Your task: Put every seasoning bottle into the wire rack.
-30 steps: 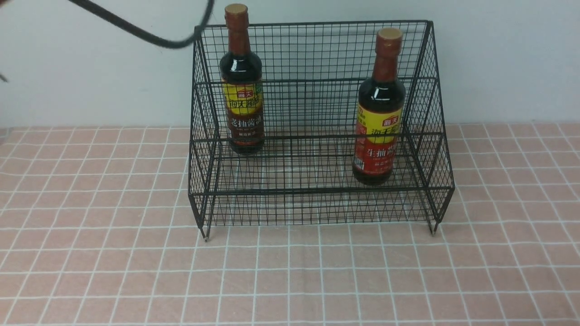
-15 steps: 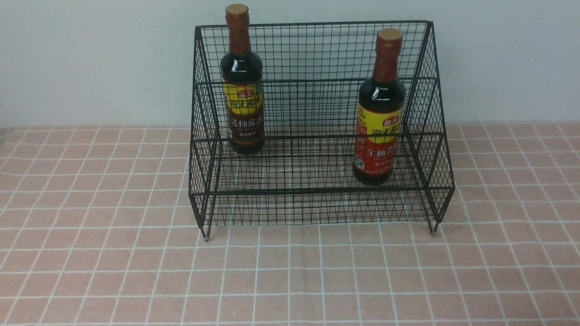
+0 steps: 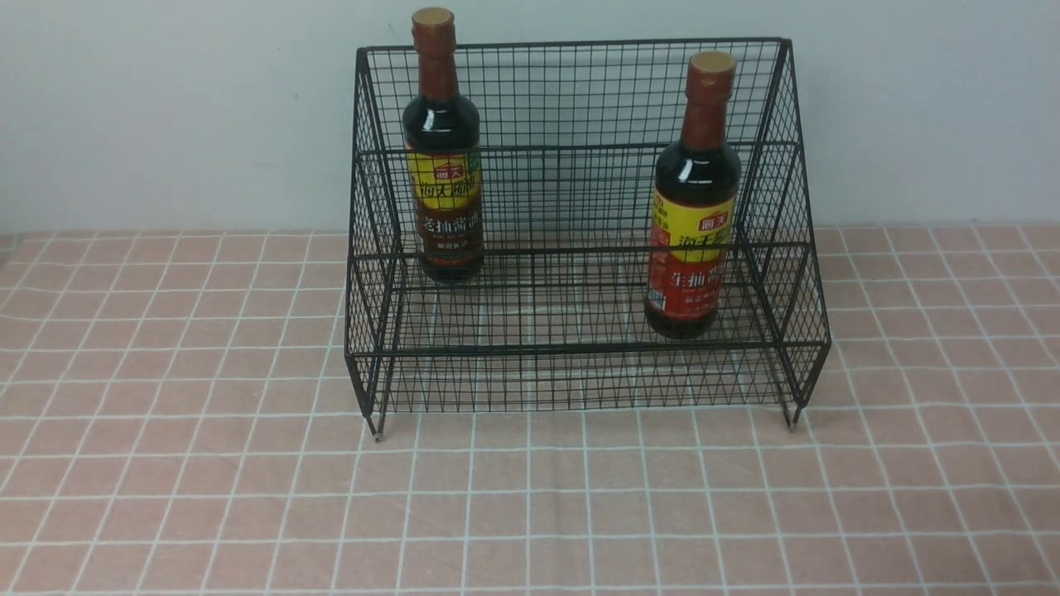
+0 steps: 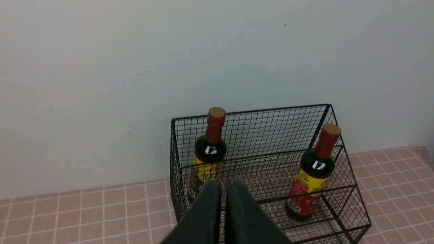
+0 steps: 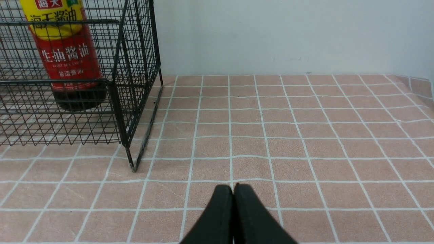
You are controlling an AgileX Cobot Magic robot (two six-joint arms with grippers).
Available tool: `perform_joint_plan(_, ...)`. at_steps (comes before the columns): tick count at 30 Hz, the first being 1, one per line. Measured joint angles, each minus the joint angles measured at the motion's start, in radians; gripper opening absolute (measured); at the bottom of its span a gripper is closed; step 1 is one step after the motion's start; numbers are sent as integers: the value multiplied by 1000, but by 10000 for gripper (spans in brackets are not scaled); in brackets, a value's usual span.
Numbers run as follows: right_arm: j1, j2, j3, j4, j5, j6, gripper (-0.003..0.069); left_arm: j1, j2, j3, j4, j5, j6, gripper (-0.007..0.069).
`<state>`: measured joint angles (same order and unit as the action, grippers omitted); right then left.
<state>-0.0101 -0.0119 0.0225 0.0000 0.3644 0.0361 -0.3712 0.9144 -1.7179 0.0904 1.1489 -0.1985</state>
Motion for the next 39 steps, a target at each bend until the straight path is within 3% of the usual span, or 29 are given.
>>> perform_joint_plan(15, 0, 0, 0, 0, 0, 0, -12, 0, -62, 2, 85, 133, 44, 7)
perform_joint_plan(20, 0, 0, 0, 0, 0, 0, -12, 0, -124, 112, 96, 111, 45, 7)
perform_joint_plan(27, 0, 0, 0, 0, 0, 0, -12, 4, -401, 625, 88, -270, 129, 7)
perform_joint_plan(34, 0, 0, 0, 0, 0, 0, -12, 106, -699, 1269, 64, -676, 193, 7)
perform_joint_plan(39, 0, 0, 0, 0, 0, 0, -12, 210, -864, 1570, -20, -764, 210, 7)
